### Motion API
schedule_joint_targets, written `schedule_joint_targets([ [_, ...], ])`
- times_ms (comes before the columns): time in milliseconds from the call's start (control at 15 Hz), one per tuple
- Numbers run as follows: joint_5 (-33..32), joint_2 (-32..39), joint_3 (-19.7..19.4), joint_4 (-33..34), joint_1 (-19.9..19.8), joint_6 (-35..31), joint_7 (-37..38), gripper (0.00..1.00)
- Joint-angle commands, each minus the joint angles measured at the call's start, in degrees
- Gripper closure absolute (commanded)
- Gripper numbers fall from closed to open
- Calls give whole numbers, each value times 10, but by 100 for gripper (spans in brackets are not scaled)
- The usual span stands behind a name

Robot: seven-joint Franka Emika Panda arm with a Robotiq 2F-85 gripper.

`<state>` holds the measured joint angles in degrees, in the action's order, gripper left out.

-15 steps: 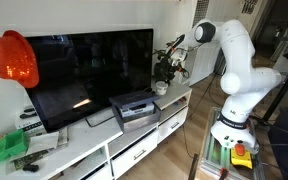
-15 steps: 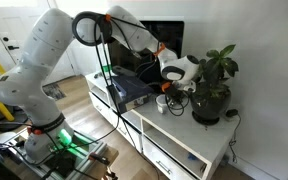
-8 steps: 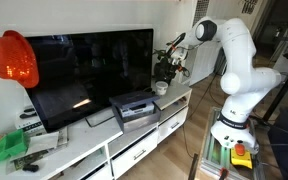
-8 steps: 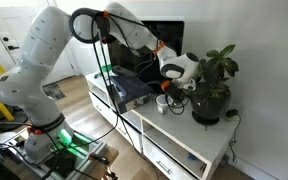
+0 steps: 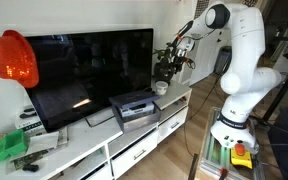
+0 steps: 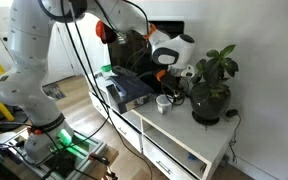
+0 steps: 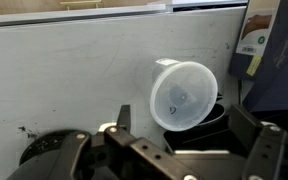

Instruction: Put the sunglasses in the plastic bowl and then cover the plastic bowl with the plastic lid

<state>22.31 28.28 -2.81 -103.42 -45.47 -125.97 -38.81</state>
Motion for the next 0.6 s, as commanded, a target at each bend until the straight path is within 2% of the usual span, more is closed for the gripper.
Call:
schedule_joint_targets([
  [0, 4, -106, -27, -90, 9, -22, -11, 0],
  [467, 14, -207, -78, -152, 28, -21, -9, 0],
  [533, 7, -170, -83, -111, 34, -2, -4, 0],
])
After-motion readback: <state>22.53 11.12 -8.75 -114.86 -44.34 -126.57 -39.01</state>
